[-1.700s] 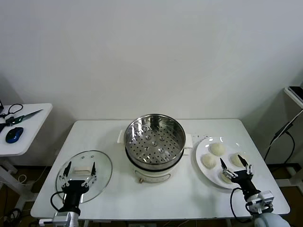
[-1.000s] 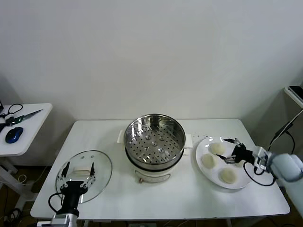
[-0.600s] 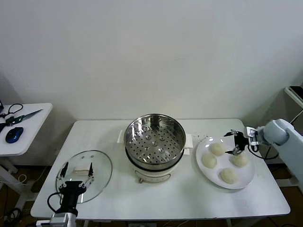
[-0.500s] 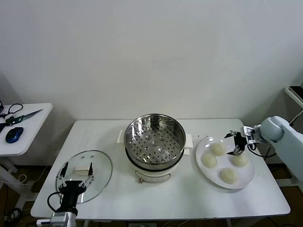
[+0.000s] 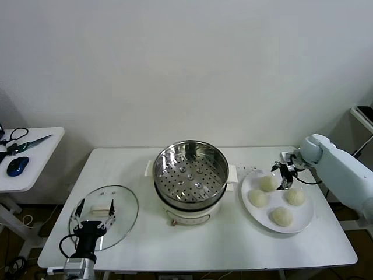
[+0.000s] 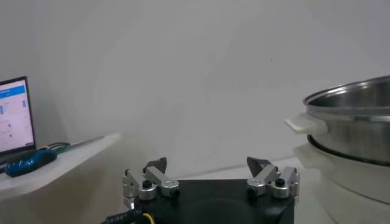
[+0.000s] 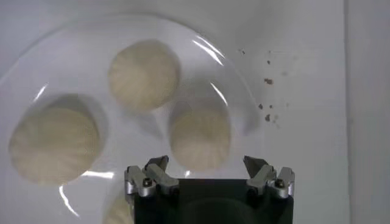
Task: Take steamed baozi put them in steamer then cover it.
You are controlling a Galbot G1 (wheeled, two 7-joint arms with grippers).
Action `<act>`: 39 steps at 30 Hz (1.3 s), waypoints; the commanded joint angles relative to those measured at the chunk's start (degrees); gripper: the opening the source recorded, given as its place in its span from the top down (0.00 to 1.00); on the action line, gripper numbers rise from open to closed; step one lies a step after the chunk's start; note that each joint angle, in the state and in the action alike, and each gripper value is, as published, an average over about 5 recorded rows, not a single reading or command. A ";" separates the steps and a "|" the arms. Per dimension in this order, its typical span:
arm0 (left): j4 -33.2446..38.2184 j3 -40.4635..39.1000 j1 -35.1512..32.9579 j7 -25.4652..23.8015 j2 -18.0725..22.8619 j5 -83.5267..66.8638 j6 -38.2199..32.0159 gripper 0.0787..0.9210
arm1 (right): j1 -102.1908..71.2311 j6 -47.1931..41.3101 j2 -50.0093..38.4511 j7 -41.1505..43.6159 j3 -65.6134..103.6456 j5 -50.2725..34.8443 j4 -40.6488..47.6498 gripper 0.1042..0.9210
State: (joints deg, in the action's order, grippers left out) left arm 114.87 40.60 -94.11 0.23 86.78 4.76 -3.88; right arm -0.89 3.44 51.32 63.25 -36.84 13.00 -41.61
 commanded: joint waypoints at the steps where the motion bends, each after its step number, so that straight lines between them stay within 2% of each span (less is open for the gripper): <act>1: -0.42 0.03 0.28 0.01 0.00 0.11 0.05 0.12 | 2.45 0.68 3.98 0.78 -2.65 1.20 5.45 0.12; 14: -0.77 0.17 0.24 0.20 0.14 0.25 0.02 0.12 | 2.08 0.77 5.35 1.57 -2.95 1.34 6.53 0.13; 26: -0.69 0.15 -0.09 0.48 0.20 0.40 -0.05 0.12 | 2.07 1.17 5.09 2.62 -3.06 1.16 6.16 0.27; 39: -0.09 0.39 -1.58 0.76 0.06 0.29 -0.47 0.12 | 8.33 4.99 3.20 5.14 -6.79 -1.98 2.46 0.29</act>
State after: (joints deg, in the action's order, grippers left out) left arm 114.72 41.02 -95.47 0.99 86.90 5.09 -4.34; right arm 5.32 7.43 54.77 67.87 -42.63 11.92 -38.15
